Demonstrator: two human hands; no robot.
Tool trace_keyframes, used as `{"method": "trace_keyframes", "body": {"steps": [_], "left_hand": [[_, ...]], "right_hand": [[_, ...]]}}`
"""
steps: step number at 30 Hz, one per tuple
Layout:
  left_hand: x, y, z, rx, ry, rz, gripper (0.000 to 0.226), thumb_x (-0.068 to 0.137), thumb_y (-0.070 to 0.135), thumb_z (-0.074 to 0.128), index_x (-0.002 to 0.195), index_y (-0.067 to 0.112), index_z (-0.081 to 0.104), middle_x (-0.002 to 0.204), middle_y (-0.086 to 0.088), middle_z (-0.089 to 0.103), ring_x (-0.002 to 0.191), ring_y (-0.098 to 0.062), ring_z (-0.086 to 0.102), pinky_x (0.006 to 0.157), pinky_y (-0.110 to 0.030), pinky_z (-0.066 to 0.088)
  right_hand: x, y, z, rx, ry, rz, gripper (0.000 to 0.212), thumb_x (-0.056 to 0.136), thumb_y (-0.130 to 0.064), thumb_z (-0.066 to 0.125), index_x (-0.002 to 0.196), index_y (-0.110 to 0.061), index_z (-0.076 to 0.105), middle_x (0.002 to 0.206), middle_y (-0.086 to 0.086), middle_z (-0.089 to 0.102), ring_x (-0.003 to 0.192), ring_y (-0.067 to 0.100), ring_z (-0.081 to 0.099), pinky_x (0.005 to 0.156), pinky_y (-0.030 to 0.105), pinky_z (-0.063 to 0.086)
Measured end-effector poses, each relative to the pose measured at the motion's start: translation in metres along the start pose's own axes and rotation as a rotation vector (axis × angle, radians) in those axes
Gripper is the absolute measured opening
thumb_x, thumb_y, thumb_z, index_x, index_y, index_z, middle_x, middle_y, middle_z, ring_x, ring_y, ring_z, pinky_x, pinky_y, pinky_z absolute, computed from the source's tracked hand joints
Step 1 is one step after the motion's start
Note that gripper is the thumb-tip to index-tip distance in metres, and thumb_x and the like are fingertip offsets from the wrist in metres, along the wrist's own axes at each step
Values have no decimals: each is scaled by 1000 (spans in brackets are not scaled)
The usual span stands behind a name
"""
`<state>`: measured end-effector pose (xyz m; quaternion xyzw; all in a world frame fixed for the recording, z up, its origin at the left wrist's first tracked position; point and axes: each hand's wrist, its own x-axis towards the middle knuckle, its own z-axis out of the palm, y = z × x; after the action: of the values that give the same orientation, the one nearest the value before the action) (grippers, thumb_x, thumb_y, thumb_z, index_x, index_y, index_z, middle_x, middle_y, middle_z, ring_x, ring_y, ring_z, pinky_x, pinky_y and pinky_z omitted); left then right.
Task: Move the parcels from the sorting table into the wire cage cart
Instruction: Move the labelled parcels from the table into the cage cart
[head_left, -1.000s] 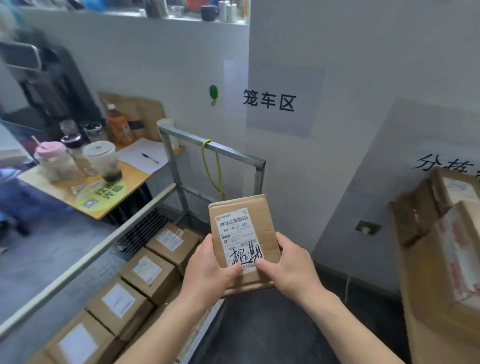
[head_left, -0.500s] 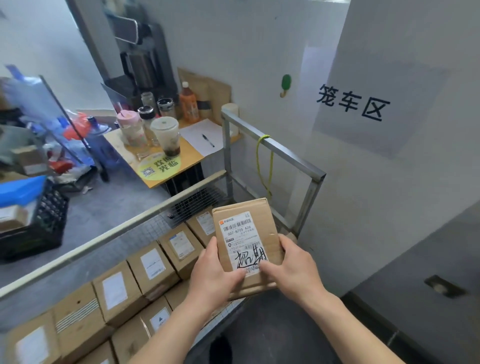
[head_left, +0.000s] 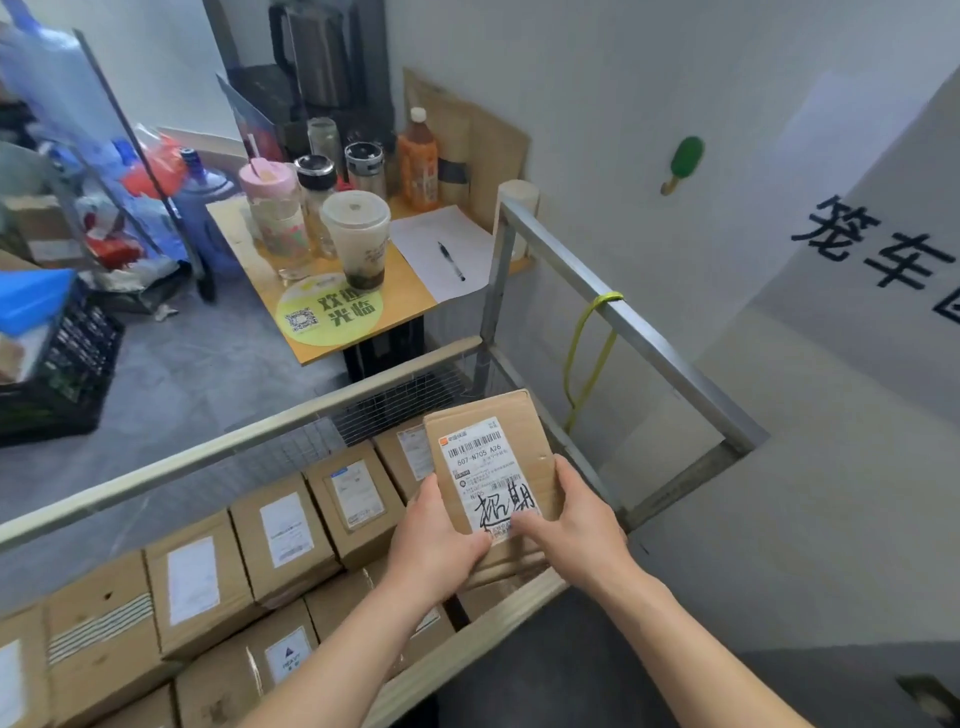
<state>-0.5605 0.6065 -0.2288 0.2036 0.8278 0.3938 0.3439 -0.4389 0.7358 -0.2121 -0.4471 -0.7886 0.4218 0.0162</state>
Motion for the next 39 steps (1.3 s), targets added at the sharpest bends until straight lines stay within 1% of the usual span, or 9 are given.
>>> {"method": "trace_keyframes", "body": {"steps": [6,10,13,17,23,26,34,37,39], "left_hand": [[58,-2,3,-5,-30,-56,69,75,13,82,132,27,44,128,8,62,112,-12,60,72,-17,45],[103,-11,18,-43,-52,-114,66,77,13,80,132,25,44,128,6,62,111,-13,60,76,-21,49],[141,-25,36,-68,-59,-176,66,79,12,79,133,23,43,131,5,63,116,-16,61,85,-26,50],[192,-51,59,-112,-66,-236,63,83,11,77,133,23,42,131,5,64,115,-15,61,84,-25,48],[261,-87,98,-212,-66,-285,54,84,10,76,120,33,42,123,13,62,93,-2,53,51,-7,41],[286,-100,109,-210,-57,-292,55,85,13,76,128,28,45,124,14,61,99,-7,54,41,-6,38],[333,-118,129,-207,-30,-264,60,84,14,78,134,25,47,130,8,62,108,-11,58,49,-4,40],[343,-119,134,-224,-19,-242,63,84,10,75,138,26,47,131,8,63,118,-14,59,82,-20,49],[350,-119,137,-236,-16,-239,60,85,9,73,137,25,48,129,7,64,117,-16,60,92,-29,50]], "right_hand": [[60,3,19,14,-33,37,69,74,-37,77,133,-42,42,109,-19,68,101,2,63,91,38,54],[103,19,36,-33,-9,73,99,75,-37,78,157,-32,23,138,-10,59,124,14,56,104,42,49],[140,38,55,-70,9,74,103,74,-37,77,159,-29,19,143,-7,55,129,16,53,101,36,46],[188,66,79,-81,18,38,88,71,-33,78,147,-33,34,130,-11,62,119,17,59,84,30,44],[258,107,108,-173,30,22,100,78,-37,77,159,-28,19,145,-4,52,132,19,51,96,32,43],[284,120,120,-194,16,15,101,80,-36,76,160,-28,15,149,-1,49,135,21,48,106,41,45],[333,141,140,-259,30,2,95,84,-34,73,159,-24,16,144,6,49,128,27,50,100,49,49],[348,145,142,-249,49,-12,83,86,-33,70,155,-23,26,134,3,56,117,25,56,92,44,52],[356,147,144,-232,80,-23,75,86,-32,70,151,-25,33,117,-4,58,98,17,56,77,33,48]]}}
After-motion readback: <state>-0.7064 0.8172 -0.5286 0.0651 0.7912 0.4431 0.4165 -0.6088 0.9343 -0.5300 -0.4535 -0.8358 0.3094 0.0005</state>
